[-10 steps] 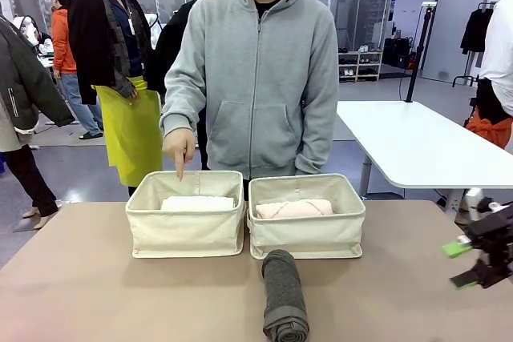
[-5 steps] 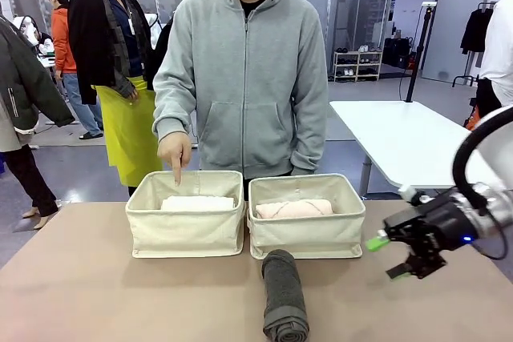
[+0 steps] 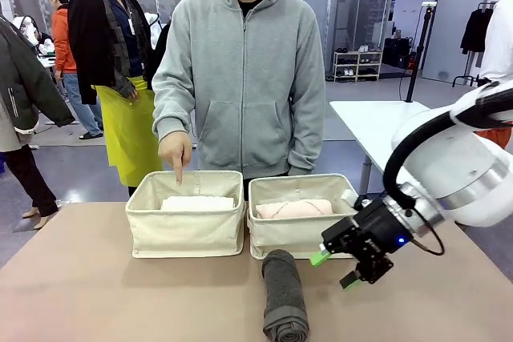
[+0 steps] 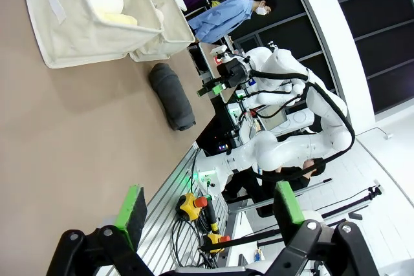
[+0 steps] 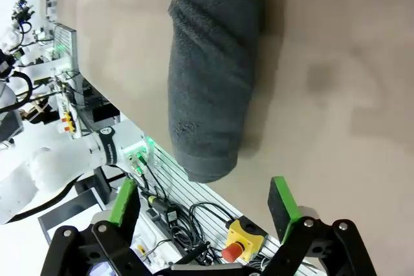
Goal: Divide the towels into two baskets.
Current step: Pick up one hotel-folded towel from the bottom of the table and place it in the Fabric basket indicated by the person.
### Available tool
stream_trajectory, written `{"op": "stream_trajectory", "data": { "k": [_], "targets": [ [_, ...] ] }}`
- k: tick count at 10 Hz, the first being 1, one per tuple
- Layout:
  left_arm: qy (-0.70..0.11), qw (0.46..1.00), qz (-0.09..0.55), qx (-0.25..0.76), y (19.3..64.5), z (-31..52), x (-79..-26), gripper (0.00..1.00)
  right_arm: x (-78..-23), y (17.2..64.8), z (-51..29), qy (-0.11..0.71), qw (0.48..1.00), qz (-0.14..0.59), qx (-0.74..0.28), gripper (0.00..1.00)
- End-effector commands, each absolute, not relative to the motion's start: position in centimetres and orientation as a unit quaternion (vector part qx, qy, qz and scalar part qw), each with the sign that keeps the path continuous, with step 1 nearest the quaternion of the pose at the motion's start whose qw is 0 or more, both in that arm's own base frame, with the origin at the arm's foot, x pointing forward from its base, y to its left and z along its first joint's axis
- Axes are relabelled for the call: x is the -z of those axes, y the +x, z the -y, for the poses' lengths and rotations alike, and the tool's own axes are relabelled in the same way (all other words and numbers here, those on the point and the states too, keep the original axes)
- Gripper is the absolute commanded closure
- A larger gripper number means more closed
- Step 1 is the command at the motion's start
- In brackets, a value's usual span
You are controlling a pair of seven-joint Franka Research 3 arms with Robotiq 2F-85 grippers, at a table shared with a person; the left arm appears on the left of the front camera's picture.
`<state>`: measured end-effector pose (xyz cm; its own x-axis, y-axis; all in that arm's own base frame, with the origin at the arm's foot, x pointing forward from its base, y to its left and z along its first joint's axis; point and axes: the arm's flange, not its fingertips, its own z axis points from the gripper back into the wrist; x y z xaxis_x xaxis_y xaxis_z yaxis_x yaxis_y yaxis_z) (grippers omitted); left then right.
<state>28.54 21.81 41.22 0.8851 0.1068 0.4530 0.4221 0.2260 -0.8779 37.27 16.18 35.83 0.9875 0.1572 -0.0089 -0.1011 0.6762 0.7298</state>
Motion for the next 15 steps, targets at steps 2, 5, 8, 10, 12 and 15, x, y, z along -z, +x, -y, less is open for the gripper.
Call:
{"op": "stream_trajectory", "data": {
  "k": [2,5,8,10,12,15],
  "targets": [
    [-0.616,0.748,0.222,0.108,28.2,-22.0,-41.5,0.0,-35.8,37.7,-20.2,0.338,0.938,-0.044,-0.062,0.0],
    [-0.616,0.748,0.222,0.108,28.2,-22.0,-41.5,0.0,-33.8,38.3,-24.1,0.296,0.952,-0.047,-0.058,0.0],
    [-0.616,0.748,0.222,0.108,28.2,-22.0,-41.5,0.0,-33.0,38.7,-26.7,0.24,0.969,-0.028,-0.059,0.0],
    [-0.616,0.748,0.222,0.108,28.2,-22.0,-41.5,0.0,-32.3,39.0,-28.5,0.211,0.975,-0.02,-0.068,0.0],
    [-0.616,0.748,0.222,0.108,28.2,-22.0,-41.5,0.0,-31.7,39.4,-30.6,0.179,0.981,0.0,-0.077,0.0],
    [-0.616,0.748,0.222,0.108,28.2,-22.0,-41.5,0.0,-30.7,39.1,-32.2,0.098,0.989,0.029,-0.109,0.0]
  ]
}}
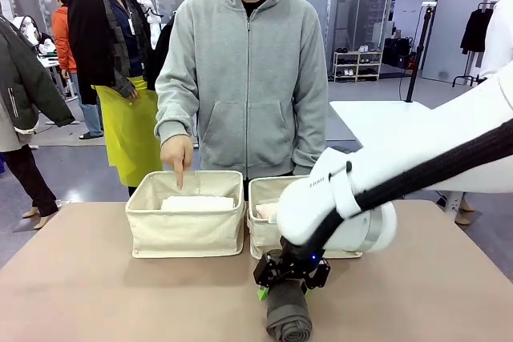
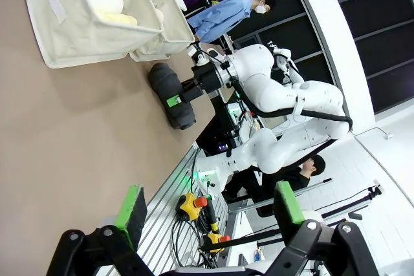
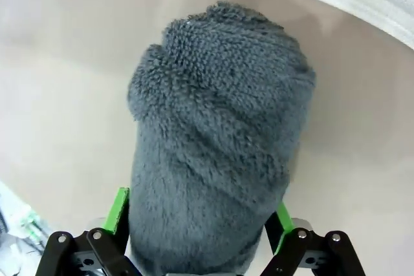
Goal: Divide the towels into two baskets.
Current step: Pick up one hotel-folded towel from the bottom of the table and place it in the Fabric basket indicated by the person.
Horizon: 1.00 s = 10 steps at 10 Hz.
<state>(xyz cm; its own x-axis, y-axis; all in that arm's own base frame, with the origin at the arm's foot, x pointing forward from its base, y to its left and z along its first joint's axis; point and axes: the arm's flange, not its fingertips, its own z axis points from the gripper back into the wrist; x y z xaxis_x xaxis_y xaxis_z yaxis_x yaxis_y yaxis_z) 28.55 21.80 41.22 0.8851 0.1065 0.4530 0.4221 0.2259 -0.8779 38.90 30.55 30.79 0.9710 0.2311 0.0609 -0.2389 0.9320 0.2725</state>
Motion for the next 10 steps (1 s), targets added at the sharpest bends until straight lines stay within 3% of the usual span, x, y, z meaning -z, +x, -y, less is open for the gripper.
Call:
{"op": "stream_trajectory", "data": {
  "k": [1,4,7,8,10],
  "targets": [
    [-0.616,0.748,0.222,0.108,28.2,-22.0,-41.5,0.0,-30.2,38.9,-32.4,0.074,0.989,0.034,-0.12,0.13],
    [-0.616,0.748,0.222,0.108,28.2,-22.0,-41.5,0.0,-30.0,39.0,-32.6,0.067,0.99,0.027,-0.125,0.4],
    [-0.616,0.748,0.222,0.108,28.2,-22.0,-41.5,0.0,-30.3,38.9,-32.3,0.069,0.99,0.028,-0.124,0.73],
    [-0.616,0.748,0.222,0.108,28.2,-22.0,-41.5,0.0,-31.4,38.6,-31.9,0.074,0.989,0.023,-0.126,0.8],
    [-0.616,0.748,0.222,0.108,28.2,-22.0,-41.5,0.0,-37.9,37.1,-30.9,0.061,0.978,0.018,-0.2,0.8]
  ]
}}
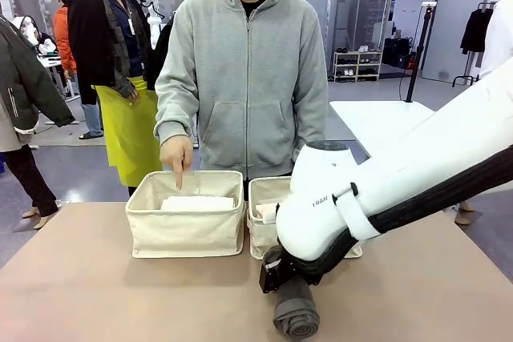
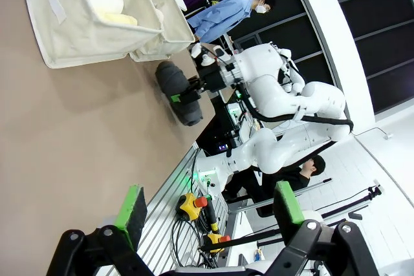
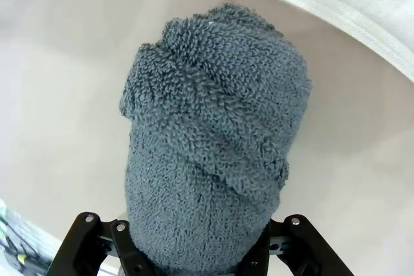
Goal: Divide the towels into two baskets.
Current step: Pick up one hotel-folded towel from the bottom of the table and place it in the Fabric basket indicated by the person.
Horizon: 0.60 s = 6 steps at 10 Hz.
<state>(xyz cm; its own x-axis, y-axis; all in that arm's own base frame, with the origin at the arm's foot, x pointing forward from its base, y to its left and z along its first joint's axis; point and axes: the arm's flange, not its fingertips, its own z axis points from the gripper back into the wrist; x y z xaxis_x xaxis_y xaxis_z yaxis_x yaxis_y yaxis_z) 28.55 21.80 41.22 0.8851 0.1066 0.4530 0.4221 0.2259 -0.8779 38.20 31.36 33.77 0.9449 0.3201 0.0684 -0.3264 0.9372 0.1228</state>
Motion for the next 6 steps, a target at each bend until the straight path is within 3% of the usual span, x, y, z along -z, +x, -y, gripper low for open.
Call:
{"op": "stream_trajectory", "data": {
  "k": [1,3,6],
  "targets": [
    [-0.616,0.748,0.222,0.108,28.2,-22.0,-41.5,0.0,-40.4,36.4,-31.0,0.046,0.967,0.017,-0.251,0.8],
    [-0.616,0.748,0.222,0.108,28.2,-22.0,-41.5,0.0,-44.4,35.9,-30.1,0.004,0.936,0.005,-0.352,0.8],
    [-0.616,0.748,0.222,0.108,28.2,-22.0,-41.5,0.0,-46.1,34.9,-28.5,0.006,0.896,0.032,-0.442,0.8]
  ]
}}
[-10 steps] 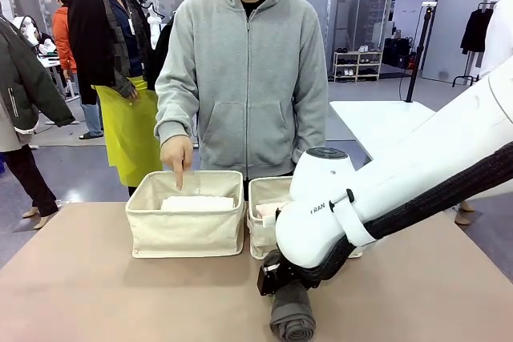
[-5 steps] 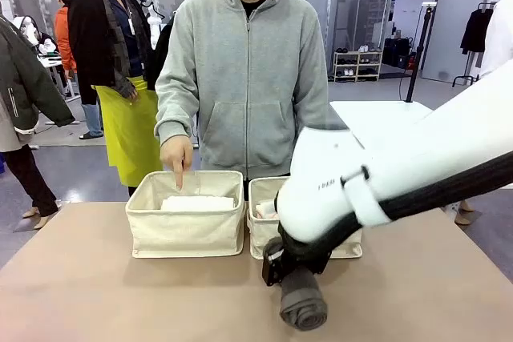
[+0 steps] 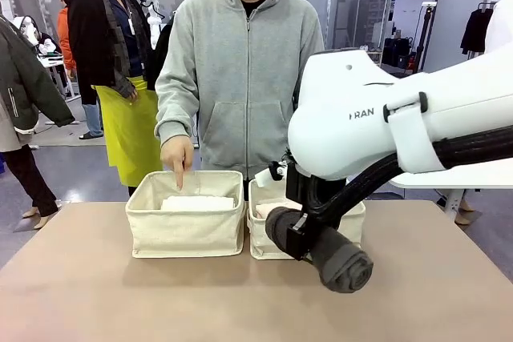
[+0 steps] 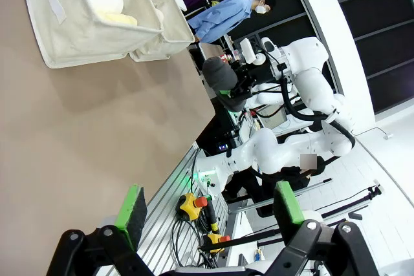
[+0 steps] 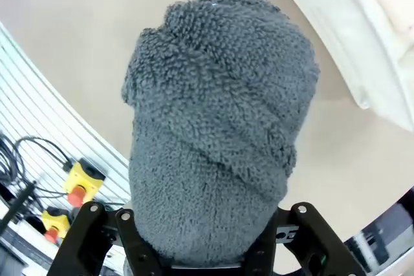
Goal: Divide the towels into two baskets.
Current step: Pick up one hotel-folded towel from the bottom of the table and place it in the Fabric basket indicated by the person.
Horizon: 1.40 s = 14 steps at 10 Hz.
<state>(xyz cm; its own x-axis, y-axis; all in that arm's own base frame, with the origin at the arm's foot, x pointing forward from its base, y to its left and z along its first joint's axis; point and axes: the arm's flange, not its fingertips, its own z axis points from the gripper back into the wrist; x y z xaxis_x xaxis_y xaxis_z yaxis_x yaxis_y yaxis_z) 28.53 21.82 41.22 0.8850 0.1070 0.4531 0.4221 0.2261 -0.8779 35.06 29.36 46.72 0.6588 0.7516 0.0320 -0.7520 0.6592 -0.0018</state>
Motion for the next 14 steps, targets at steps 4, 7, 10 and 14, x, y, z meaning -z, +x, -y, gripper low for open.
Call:
{"op": "stream_trajectory", "data": {
  "k": [4,7,10,14],
  "targets": [
    [-0.616,0.748,0.222,0.108,28.2,-22.0,-41.5,0.0,-46.7,35.1,-29.4,0.006,0.911,0.015,-0.413,0.8],
    [-0.616,0.748,0.222,0.108,28.2,-22.0,-41.5,0.0,-46.7,35.1,-29.4,0.006,0.911,0.015,-0.413,0.8],
    [-0.616,0.748,0.222,0.108,28.2,-22.0,-41.5,0.0,-47.7,39.5,-31.8,-0.012,0.853,0.071,-0.517,0.67],
    [-0.616,0.748,0.222,0.108,28.2,-22.0,-41.5,0.0,-50.3,45.7,-40.1,-0.061,0.754,0.119,-0.643,0.67]
  ]
}}
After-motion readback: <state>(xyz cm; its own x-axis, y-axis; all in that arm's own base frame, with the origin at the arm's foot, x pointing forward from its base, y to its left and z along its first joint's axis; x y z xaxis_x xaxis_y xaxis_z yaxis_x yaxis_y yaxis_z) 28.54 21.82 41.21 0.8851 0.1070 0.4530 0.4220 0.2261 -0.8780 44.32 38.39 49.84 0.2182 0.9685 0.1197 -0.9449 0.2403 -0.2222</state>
